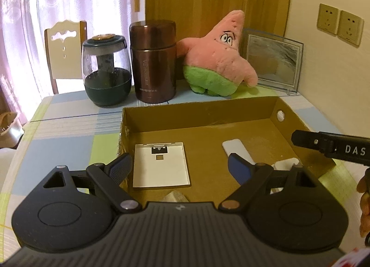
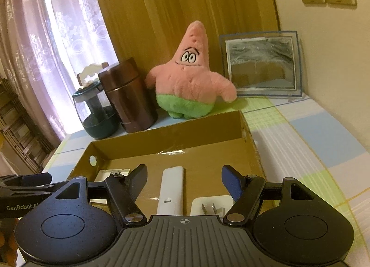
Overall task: Organize rigid objects
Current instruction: 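Withdraw both tools from the box toward the remaining table items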
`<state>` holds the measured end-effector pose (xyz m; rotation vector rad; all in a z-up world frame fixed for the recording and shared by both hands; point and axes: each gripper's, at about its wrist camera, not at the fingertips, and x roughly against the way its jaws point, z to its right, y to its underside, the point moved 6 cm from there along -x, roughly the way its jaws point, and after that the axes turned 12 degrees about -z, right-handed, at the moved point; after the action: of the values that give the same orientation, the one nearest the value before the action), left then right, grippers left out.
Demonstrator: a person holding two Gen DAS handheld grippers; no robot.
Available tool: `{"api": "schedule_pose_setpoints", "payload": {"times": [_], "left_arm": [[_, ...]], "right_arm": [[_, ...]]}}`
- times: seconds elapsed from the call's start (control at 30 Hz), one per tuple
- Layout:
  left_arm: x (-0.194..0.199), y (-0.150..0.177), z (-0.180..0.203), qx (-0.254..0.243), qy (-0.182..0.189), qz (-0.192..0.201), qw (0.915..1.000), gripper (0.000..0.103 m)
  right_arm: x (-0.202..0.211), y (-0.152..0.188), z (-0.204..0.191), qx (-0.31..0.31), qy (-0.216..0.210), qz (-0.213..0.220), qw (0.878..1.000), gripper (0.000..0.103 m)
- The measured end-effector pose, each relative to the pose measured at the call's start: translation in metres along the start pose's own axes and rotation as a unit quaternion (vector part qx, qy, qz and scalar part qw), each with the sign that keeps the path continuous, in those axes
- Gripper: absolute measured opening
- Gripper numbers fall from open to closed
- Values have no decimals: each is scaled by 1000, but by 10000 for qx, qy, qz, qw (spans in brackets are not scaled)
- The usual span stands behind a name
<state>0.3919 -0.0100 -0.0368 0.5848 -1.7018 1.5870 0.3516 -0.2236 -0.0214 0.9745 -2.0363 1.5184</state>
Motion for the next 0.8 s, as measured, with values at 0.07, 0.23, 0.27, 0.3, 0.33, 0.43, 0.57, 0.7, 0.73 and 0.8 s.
{"api": "schedule_pose_setpoints", "payload": {"times": [0.07,0.23,0.27,0.3,0.33,0.43,0.57,0.7,0.73,0.8], "left_arm": [[6,4,2,-31,21,26,10000,88],[24,22,6,-176,-20,21,9998,88],[27,26,7,-192,-28,12,9998,88],[31,31,8,-210,-21,2,9998,88],[35,36,9,-219,-16,-3,9998,88],[45,50,11,-255,-28,-20,9997,88],[60,72,15,-323,-32,-61,9995,88],[74,90,19,-331,18,-76,9994,88],[76,93,20,-341,28,-77,9994,88],[81,101,23,-355,34,-88,9993,88]], "right_arm": [[6,3,0,60,23,20,10000,68],[26,12,0,154,49,59,9999,68],[32,15,1,151,55,70,9998,68],[37,18,1,155,62,74,9998,68],[42,21,2,169,69,77,9998,68],[57,32,5,282,158,85,9994,68],[77,53,11,501,340,46,9982,68],[93,77,22,441,423,-111,9981,68],[97,84,25,381,407,-158,9983,68],[104,99,29,275,352,-272,9986,68]]}}
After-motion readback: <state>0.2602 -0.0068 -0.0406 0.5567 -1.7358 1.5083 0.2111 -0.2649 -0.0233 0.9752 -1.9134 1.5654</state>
